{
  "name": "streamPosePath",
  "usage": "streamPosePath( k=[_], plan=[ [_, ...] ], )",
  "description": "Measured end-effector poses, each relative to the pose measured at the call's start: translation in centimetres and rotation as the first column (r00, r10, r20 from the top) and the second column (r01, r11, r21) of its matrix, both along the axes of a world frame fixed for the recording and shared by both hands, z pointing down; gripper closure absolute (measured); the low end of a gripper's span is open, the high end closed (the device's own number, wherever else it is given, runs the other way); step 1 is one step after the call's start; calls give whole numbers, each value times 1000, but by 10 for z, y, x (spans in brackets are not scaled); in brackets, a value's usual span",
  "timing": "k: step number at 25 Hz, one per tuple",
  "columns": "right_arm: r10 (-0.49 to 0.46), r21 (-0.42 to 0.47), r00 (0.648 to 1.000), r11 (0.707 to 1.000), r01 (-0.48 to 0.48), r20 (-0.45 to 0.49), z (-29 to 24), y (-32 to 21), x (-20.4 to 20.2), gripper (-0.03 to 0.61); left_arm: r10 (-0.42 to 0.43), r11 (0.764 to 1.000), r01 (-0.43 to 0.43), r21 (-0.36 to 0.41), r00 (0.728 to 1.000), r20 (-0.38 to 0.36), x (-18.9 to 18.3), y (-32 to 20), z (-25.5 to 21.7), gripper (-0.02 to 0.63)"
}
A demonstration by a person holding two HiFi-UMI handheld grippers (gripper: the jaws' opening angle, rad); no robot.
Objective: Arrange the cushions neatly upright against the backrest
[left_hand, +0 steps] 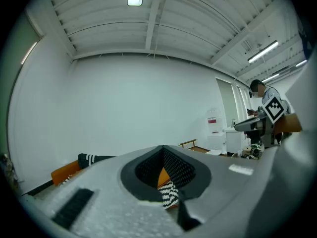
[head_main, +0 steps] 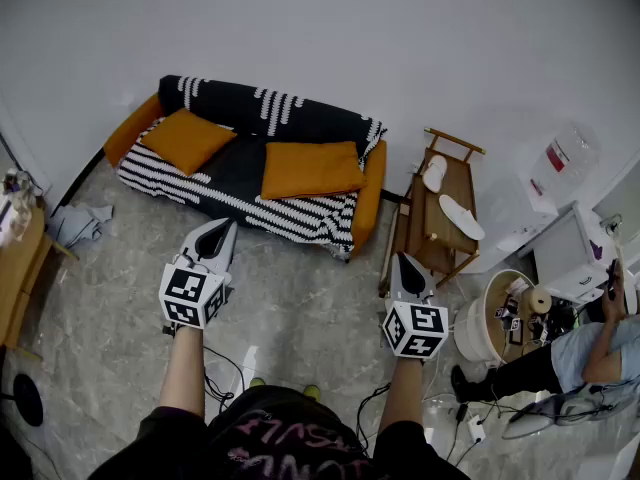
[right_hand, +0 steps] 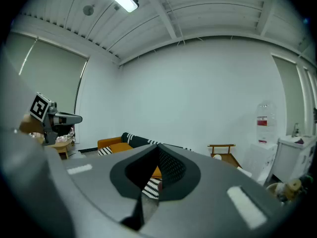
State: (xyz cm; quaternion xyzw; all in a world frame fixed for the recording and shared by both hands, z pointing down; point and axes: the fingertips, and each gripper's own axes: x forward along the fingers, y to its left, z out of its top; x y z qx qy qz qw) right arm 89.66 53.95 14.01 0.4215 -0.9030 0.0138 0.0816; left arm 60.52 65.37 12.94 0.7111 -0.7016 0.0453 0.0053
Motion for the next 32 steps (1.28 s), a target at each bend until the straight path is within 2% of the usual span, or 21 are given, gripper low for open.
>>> streamPosePath(
  k=[10, 18, 27, 32],
  plan=[
    [16, -1, 1000, 1000, -15, 7, 0, -1, -3, 569, 20, 1000, -20, -5, 1000, -5, 2, 2, 5, 612],
    [-18, -13, 1000, 1000, 18, -16, 6, 6, -15, 568, 37, 999, -37, -4, 999, -13, -1, 5, 9, 612],
    [17, -27, 1000, 999, -18, -22, 10, 25, -35, 568, 97, 995, -97, 2, 995, -21, -15, 12, 14, 612],
    [-5, -39, 1000, 999, 4, -15, 15, 29, -54, 568, 107, 994, -107, 1, 994, -19, -24, 15, 21, 612]
  ],
)
